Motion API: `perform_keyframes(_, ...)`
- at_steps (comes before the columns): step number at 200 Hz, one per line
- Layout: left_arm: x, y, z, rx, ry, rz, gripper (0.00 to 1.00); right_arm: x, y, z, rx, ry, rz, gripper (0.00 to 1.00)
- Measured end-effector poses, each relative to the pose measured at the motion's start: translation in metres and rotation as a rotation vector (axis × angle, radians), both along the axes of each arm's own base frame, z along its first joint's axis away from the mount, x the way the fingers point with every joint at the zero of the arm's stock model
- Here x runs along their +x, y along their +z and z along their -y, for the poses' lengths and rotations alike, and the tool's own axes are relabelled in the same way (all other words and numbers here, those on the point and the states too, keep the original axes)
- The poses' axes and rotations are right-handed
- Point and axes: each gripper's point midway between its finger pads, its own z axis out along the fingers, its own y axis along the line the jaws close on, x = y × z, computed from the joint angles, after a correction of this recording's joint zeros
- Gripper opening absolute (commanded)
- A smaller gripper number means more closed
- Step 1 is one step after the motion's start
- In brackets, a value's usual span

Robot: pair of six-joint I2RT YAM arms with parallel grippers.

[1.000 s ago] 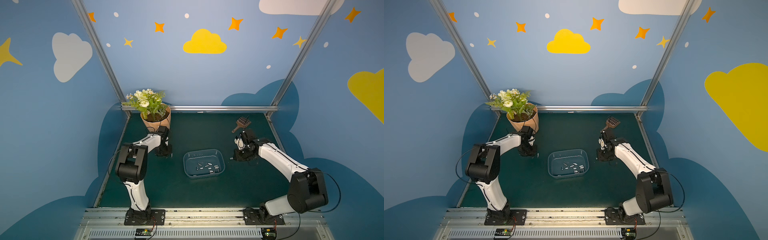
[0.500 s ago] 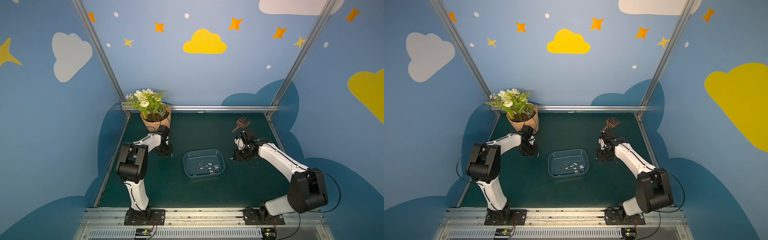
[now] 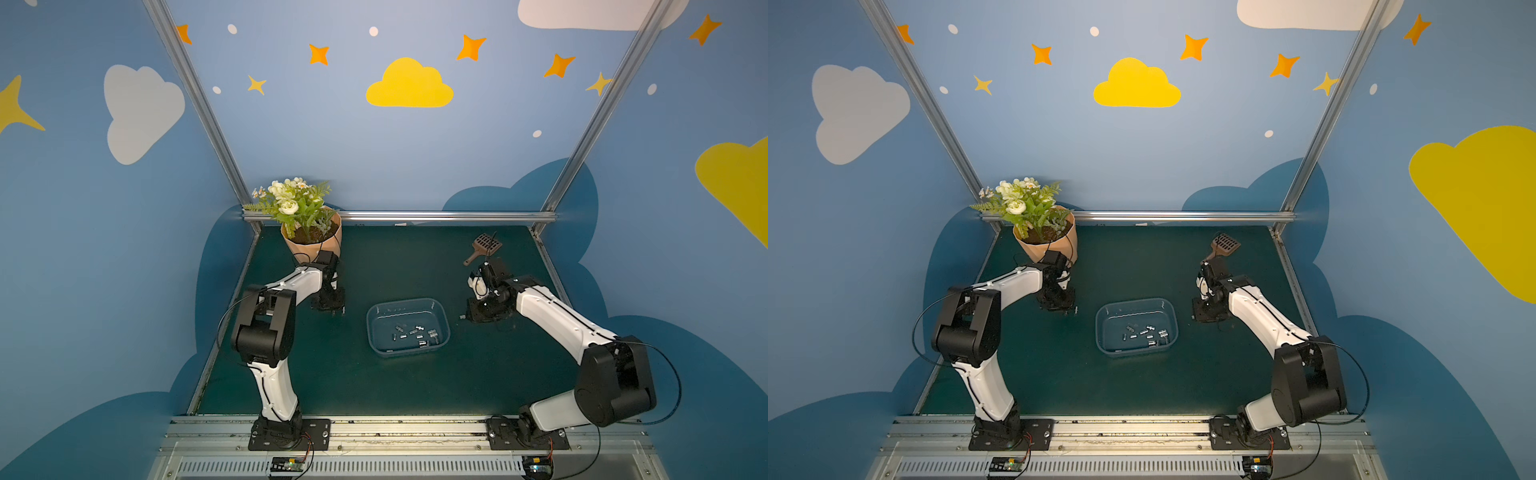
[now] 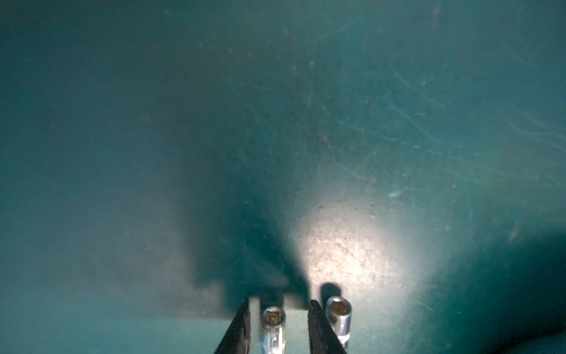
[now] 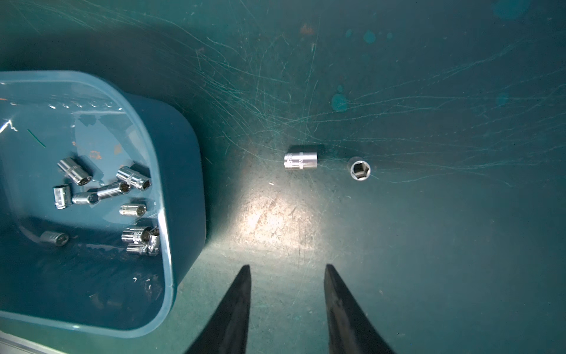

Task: Take out the socket from the storage box
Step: Place the socket head at the center of the board.

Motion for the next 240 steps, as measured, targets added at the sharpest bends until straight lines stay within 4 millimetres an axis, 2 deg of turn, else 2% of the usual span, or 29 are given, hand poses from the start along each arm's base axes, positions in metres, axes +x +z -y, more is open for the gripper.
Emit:
perform_keyframes(25,-0.001,0.002,-0.003,0.008,0.006,0.002,0.34,0.0,0.0,-0.001,-0.001,0.002,-0.001,0.4)
perform_keyframes(50,0.0,0.013,-0.004,0.007,0.007,0.023,0.34,-0.001,0.002,-0.002,-0.002,0.008,-0.001,0.4)
perform_keyframes(98,0.002,0.058,-0.004,-0.007,0.004,0.125,0.35,0.006,0.02,-0.015,0.004,0.047,0.039,0.4)
perform_keyframes(134,0.0,0.098,0.005,-0.048,-0.019,0.226,0.4,0.003,0.037,-0.039,0.027,0.126,0.073,0.4)
perform_keyframes(164,-0.004,0.119,0.022,-0.081,-0.069,0.28,0.42,-0.005,0.049,-0.065,0.049,0.218,0.093,0.4)
perform_keyframes(186,-0.008,0.123,0.035,-0.1,-0.102,0.288,0.42,-0.008,0.057,-0.082,0.065,0.269,0.108,0.4)
perform_keyframes(205,-0.012,0.122,0.043,-0.112,-0.116,0.288,0.43,-0.01,0.056,-0.098,0.073,0.308,0.099,0.4)
perform_keyframes(240,-0.029,0.109,0.055,-0.141,-0.128,0.261,0.44,-0.018,0.03,-0.133,0.05,0.403,0.034,0.4)
